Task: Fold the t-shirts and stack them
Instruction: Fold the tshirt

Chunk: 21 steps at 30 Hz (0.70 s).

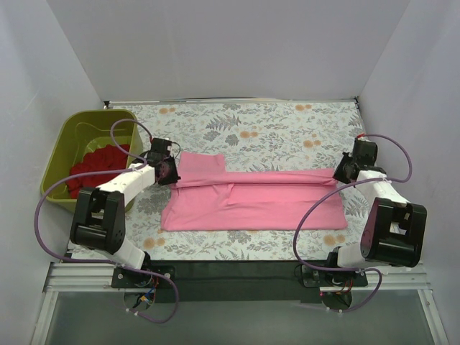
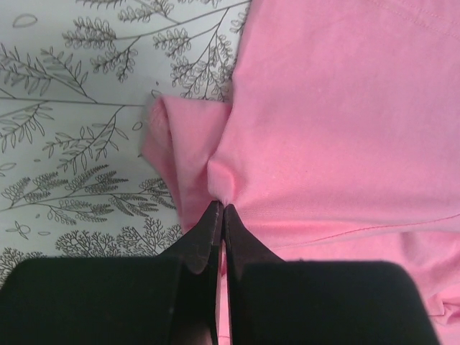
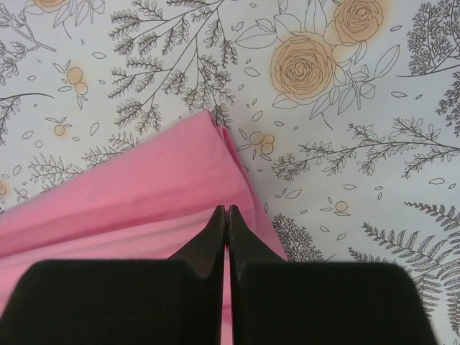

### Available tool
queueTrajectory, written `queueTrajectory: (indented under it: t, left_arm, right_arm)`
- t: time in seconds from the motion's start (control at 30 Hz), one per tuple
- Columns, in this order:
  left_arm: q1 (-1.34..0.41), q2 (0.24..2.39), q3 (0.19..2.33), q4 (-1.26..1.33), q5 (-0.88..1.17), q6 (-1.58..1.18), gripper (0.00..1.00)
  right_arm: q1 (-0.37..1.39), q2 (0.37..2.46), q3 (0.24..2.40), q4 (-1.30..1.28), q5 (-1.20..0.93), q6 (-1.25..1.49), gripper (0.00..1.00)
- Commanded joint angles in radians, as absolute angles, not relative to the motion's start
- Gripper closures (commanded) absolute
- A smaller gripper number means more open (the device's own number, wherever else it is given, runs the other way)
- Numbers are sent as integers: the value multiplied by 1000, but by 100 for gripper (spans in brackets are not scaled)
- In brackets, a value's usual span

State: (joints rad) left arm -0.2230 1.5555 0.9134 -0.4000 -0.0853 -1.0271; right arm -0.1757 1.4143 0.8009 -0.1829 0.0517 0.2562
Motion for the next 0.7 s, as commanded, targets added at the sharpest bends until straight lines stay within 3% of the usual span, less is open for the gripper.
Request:
queueTrajectory:
  t: [0.0,0.53,0.67]
  left_arm:
    - [-221,1497,885,-407,-109,-1087,100]
    - [-221,1462,838,-394,-66,-1118,98]
    - [-221,1431,819,-399,-14,-1147,85]
  right_arm:
    - [-189,1397,784,-161,104,259,99]
    - [-189,1411,741,-149,77,250,99]
    - [-189,1366,729,-169,39,268,79]
